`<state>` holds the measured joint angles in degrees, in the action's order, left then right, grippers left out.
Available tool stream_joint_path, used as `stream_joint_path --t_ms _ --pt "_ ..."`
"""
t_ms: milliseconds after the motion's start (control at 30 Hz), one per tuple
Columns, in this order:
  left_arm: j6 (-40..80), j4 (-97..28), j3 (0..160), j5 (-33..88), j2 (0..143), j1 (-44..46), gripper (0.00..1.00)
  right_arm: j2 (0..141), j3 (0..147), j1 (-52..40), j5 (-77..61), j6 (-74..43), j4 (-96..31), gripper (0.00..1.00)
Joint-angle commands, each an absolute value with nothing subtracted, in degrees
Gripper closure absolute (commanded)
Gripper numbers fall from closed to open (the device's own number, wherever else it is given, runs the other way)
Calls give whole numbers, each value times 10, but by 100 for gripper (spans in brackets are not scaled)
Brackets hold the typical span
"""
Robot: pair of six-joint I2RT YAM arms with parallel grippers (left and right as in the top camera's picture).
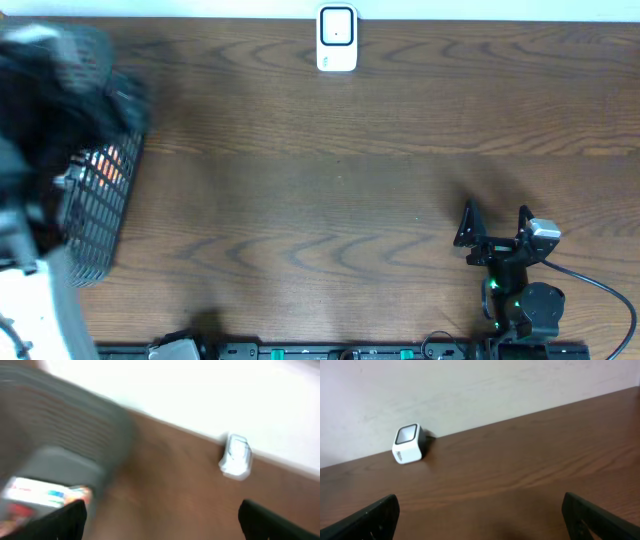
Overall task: Scan the item barcode
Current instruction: 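Grasp the green-capped jar in the basket with the left gripper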
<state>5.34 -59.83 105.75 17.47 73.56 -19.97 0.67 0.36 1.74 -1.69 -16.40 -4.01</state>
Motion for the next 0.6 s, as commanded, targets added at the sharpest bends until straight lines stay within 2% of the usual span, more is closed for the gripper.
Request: stream_joint_path --t_ms 0,233,433,567 --pt "90 -626 1152 164 786 -285 3 3 3 15 -16 -171 -42 1" --pt "173 -686 1185 164 900 -459 3 3 3 15 -16 -171 -42 1" --pt "166 -740 1183 66 996 -491 3 3 3 15 -16 -171 -42 1" --pt "152 -742 1183 52 1029 -491 3 3 3 15 -16 -171 -42 1"
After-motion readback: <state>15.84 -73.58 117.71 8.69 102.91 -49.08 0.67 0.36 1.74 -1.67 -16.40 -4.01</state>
